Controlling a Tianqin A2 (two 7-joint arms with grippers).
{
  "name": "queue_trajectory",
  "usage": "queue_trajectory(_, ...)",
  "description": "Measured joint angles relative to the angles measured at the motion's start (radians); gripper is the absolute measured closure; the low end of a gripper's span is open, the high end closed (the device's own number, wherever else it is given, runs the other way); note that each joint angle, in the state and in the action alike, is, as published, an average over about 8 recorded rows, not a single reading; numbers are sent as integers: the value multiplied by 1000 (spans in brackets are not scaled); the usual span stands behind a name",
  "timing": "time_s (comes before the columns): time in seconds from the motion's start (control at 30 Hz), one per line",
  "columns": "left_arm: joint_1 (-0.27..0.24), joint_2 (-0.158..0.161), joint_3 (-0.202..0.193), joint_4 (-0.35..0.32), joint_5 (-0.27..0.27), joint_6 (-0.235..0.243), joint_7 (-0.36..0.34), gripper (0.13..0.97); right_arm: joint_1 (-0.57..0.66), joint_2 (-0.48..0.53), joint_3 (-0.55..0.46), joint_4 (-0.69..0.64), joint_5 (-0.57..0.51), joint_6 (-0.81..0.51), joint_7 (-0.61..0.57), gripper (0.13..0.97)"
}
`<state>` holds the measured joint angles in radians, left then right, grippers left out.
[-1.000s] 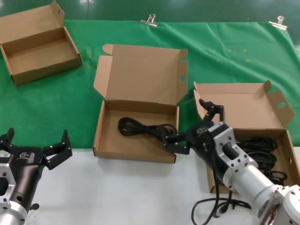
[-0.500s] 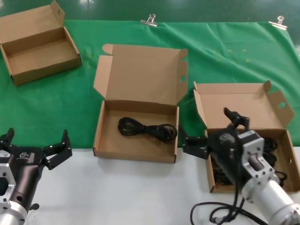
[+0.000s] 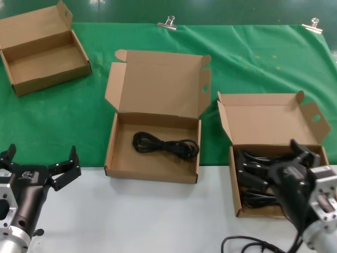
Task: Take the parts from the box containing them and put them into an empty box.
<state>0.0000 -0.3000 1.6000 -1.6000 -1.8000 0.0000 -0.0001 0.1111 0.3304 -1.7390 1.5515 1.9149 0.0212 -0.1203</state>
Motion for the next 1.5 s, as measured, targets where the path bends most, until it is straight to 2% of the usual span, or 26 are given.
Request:
queue_trajectory(0.3, 0, 0, 0, 0, 0, 0, 0, 132, -77, -21, 96, 33, -79, -15, 83, 129)
queue_trajectory(1.5, 0, 0, 0, 0, 0, 0, 0, 132, -80, -22, 100, 35, -83, -15, 87, 129)
